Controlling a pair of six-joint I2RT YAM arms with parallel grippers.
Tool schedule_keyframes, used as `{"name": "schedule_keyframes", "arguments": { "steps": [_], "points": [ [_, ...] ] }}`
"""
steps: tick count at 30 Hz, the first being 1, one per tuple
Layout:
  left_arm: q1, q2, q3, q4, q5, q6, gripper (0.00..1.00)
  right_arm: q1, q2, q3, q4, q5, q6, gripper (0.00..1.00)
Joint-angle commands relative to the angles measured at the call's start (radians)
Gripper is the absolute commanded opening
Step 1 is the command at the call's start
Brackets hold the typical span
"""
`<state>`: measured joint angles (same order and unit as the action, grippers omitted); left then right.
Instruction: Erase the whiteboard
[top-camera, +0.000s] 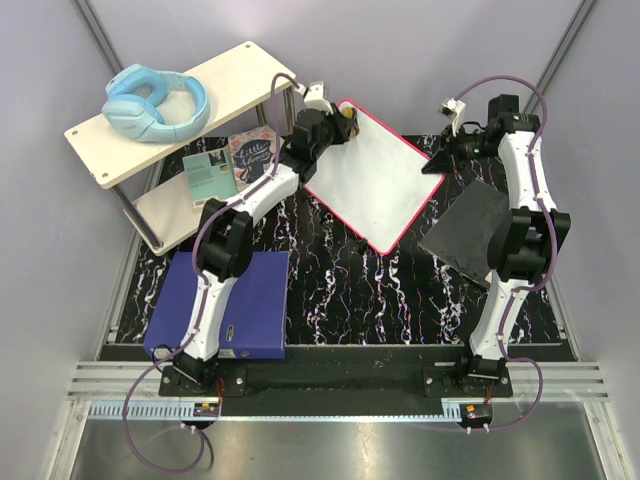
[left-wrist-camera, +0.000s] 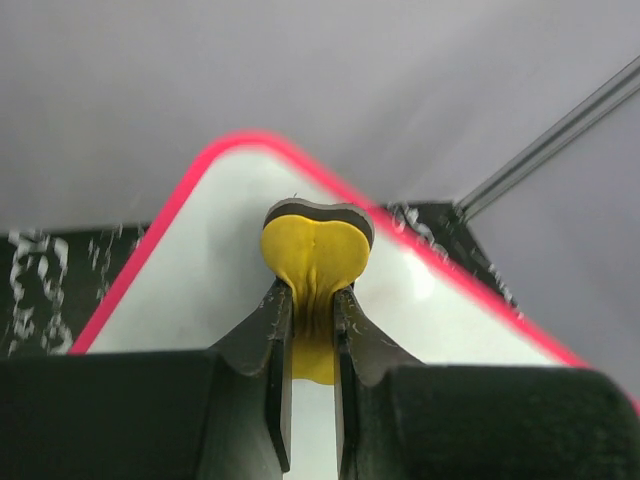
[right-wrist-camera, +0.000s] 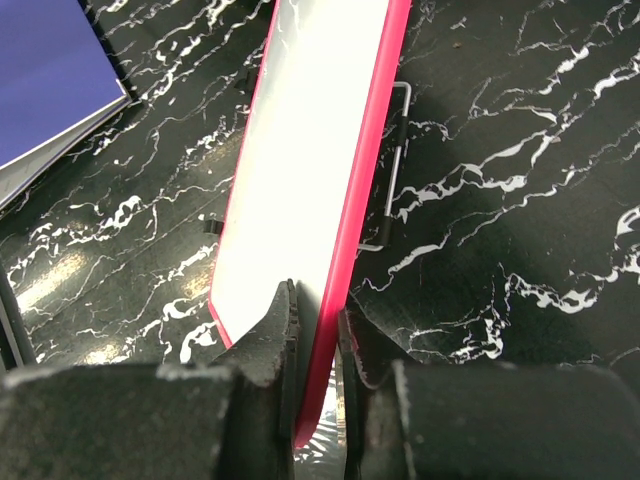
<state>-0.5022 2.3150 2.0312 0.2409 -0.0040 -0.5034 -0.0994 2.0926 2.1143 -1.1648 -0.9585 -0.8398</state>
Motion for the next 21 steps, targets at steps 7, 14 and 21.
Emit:
{"name": "schedule_keyframes", "arguments": {
  "steps": [7,14,21],
  "points": [
    [-0.038,-0.19,-0.432,0.032,0.119,-0.027,0.0,0.081,0.03,-0.054,-0.467,-0.011,-0.11,0.0],
    [-0.038,-0.354,-0.675,0.083,0.09,-0.031,0.0,0.081,0.037,-0.033,-0.466,-0.008,-0.093,0.03],
    [-0.041,-0.419,-0.717,-0.003,0.013,0.06,0.0,0.081,0.049,0.002,-0.464,-0.028,-0.074,0.34]
  ]
}}
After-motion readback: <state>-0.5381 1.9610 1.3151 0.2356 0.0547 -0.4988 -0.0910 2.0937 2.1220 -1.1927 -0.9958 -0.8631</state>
